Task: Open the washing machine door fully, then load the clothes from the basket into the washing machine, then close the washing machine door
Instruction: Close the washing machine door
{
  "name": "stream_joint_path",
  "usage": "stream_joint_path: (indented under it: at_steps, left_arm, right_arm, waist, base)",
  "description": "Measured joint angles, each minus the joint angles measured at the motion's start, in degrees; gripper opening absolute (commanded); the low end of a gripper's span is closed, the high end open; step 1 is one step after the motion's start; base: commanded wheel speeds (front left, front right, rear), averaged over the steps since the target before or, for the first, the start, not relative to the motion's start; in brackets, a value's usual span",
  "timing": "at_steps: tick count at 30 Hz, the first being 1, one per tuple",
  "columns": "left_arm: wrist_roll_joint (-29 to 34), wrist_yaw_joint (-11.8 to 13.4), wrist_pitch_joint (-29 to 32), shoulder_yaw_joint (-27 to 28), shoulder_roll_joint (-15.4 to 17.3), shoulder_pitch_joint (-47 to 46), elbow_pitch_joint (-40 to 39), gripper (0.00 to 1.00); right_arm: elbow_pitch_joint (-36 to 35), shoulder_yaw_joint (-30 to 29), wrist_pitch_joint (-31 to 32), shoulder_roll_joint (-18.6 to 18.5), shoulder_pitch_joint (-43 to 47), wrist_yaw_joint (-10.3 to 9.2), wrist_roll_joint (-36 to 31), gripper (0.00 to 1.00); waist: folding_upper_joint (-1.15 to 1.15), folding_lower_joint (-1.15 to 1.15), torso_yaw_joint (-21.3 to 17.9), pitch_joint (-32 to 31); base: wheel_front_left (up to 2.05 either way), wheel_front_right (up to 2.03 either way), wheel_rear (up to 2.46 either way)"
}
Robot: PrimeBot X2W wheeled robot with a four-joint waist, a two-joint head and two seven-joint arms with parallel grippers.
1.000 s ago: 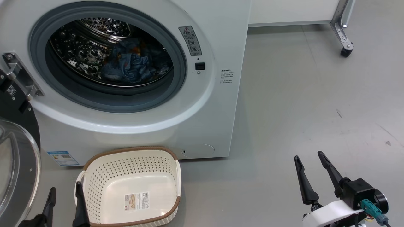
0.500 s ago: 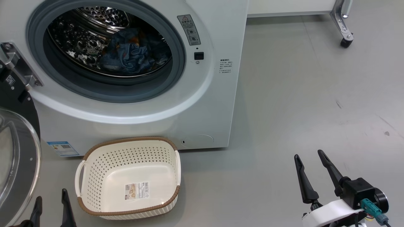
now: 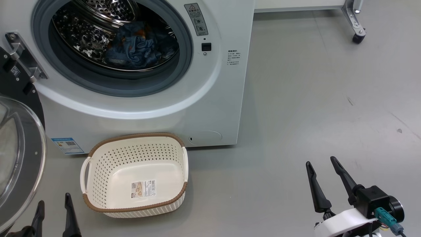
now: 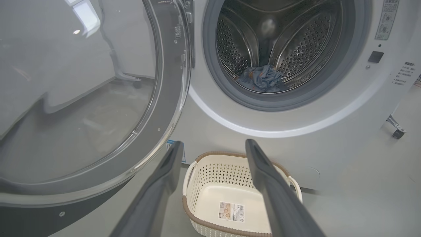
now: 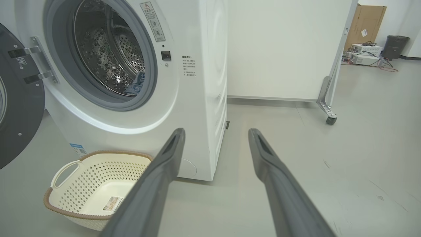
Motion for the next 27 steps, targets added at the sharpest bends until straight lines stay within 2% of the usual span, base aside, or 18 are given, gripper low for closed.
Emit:
stream_joint_path:
  at_steps: [27]
  left_arm:
    - [0.3,-0.1,0.0,-0.2,0.0,-1.2,1.0,1.0]
  right_arm:
    - [0.1,0.5,0.0,0.0,0.0,0.0,0.0,1.0]
  waist:
    - [0.0,0.0,1.1,-0.7]
  base:
    - [-0.36,0.36,0.0]
